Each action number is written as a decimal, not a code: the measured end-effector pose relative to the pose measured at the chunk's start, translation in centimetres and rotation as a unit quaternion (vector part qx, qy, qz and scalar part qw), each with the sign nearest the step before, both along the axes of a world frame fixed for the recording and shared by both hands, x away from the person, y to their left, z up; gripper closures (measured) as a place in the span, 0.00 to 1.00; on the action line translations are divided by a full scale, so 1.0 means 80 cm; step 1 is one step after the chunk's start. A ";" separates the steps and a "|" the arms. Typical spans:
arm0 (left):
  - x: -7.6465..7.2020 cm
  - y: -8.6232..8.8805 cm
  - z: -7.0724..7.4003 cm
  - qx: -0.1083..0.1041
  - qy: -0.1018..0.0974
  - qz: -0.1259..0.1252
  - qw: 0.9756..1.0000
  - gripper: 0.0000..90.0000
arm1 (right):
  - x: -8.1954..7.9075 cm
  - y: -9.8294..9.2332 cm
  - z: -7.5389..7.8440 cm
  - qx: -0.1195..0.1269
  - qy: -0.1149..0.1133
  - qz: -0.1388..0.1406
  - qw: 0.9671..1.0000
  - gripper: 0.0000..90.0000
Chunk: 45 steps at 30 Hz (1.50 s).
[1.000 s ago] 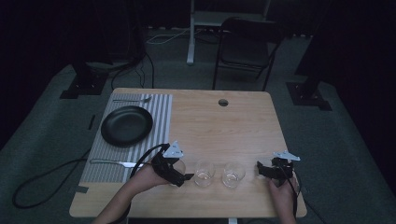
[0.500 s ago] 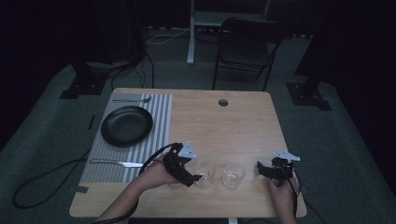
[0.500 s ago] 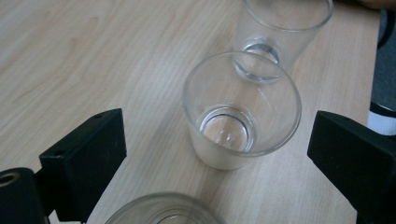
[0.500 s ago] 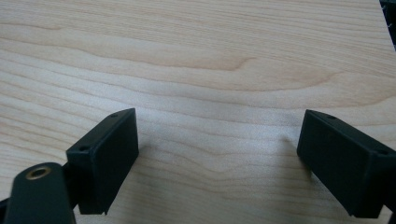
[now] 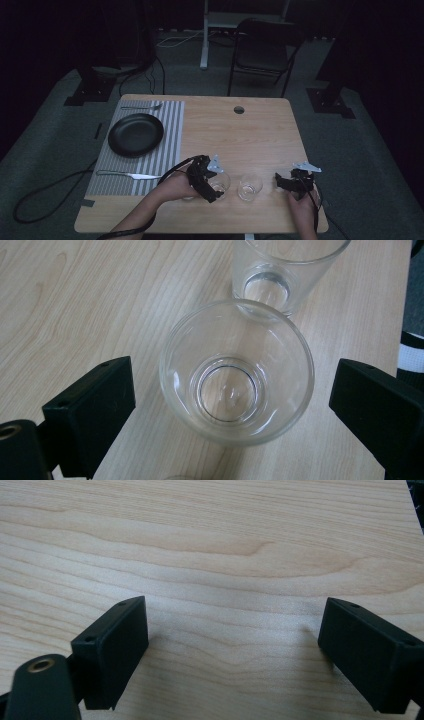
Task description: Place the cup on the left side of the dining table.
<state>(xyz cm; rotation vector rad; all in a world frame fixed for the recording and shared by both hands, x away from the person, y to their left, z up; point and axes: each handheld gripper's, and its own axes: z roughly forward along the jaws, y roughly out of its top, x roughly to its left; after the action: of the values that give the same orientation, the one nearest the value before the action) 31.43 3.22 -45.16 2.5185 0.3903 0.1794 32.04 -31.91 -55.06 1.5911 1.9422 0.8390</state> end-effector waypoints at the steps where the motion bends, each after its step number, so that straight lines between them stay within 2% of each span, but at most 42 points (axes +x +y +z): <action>1: 0.000 -0.002 0.000 0.002 0.000 -0.001 1.000 0.06 | 0.000 0.000 0.000 0.000 0.000 0.000 1.000 0.14; 7: 0.002 -0.012 -0.004 0.021 0.004 -0.009 1.000 0.06 | 0.000 0.000 0.000 0.000 0.000 0.000 1.000 0.14; 9: 0.004 -0.014 -0.005 0.025 0.012 -0.009 1.000 0.06 | 0.000 0.000 0.000 0.000 0.000 0.000 1.000 0.14; 13: 0.005 -0.018 -0.007 0.038 0.011 -0.011 0.999 0.06 | 0.000 0.000 0.000 0.000 0.000 0.000 1.000 0.14; 15: 0.004 -0.021 -0.008 0.047 0.008 -0.010 0.999 0.06 | 0.000 0.000 0.000 0.000 0.000 0.000 1.000 0.14; 17: 0.002 -0.024 -0.010 0.062 -0.008 -0.014 0.998 0.06 | 0.000 0.000 0.000 0.000 0.000 0.000 1.000 0.14; 19: 0.002 -0.026 -0.011 0.066 -0.007 -0.012 0.998 0.06 | 0.000 0.000 0.000 0.000 0.000 0.000 1.000 0.14; 21: 0.003 -0.027 -0.011 0.062 -0.009 -0.009 0.998 0.14 | 0.000 0.000 0.000 0.000 0.000 0.000 1.000 0.14; 23: 0.004 -0.030 -0.013 0.066 -0.006 -0.004 0.998 0.15 | 0.000 0.000 0.000 0.000 0.000 0.000 1.000 0.14; 25: 0.006 -0.034 -0.015 0.084 0.002 -0.004 0.996 0.15 | 0.000 0.000 0.000 0.000 0.000 0.000 1.000 0.14; 28: 0.007 -0.037 -0.018 0.105 -0.004 -0.010 0.994 0.16 | 0.000 0.000 0.000 0.000 0.000 0.000 1.000 0.14; 29: 0.006 -0.038 -0.018 0.105 -0.007 -0.011 0.994 0.17 | 0.000 0.000 0.000 0.000 0.000 0.000 1.000 0.14; 33: 0.009 -0.038 -0.019 0.102 0.009 -0.002 0.995 0.19 | 0.000 0.000 0.000 0.000 0.000 0.000 1.000 0.14; 36: 0.010 -0.038 -0.018 0.100 0.013 -0.001 0.995 0.20 | 0.000 0.000 0.000 0.000 0.000 0.000 1.000 0.14; 40: 0.010 -0.037 -0.018 0.094 0.015 0.008 0.995 0.20 | 0.000 0.000 0.000 0.000 0.000 0.000 1.000 0.14; 44: 0.009 -0.037 -0.017 0.091 0.003 0.012 0.996 0.20 | 0.000 0.000 0.000 0.000 0.000 0.000 1.000 0.14; 45: 0.010 -0.037 -0.017 0.093 0.006 0.018 0.995 0.20 | 0.000 0.000 0.000 0.000 0.000 0.000 1.000 0.14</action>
<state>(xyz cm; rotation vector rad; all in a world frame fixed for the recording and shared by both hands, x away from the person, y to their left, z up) 32.26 0.26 -46.54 2.6978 0.4419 0.2228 32.04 -31.91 -55.06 1.5913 1.9422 0.8391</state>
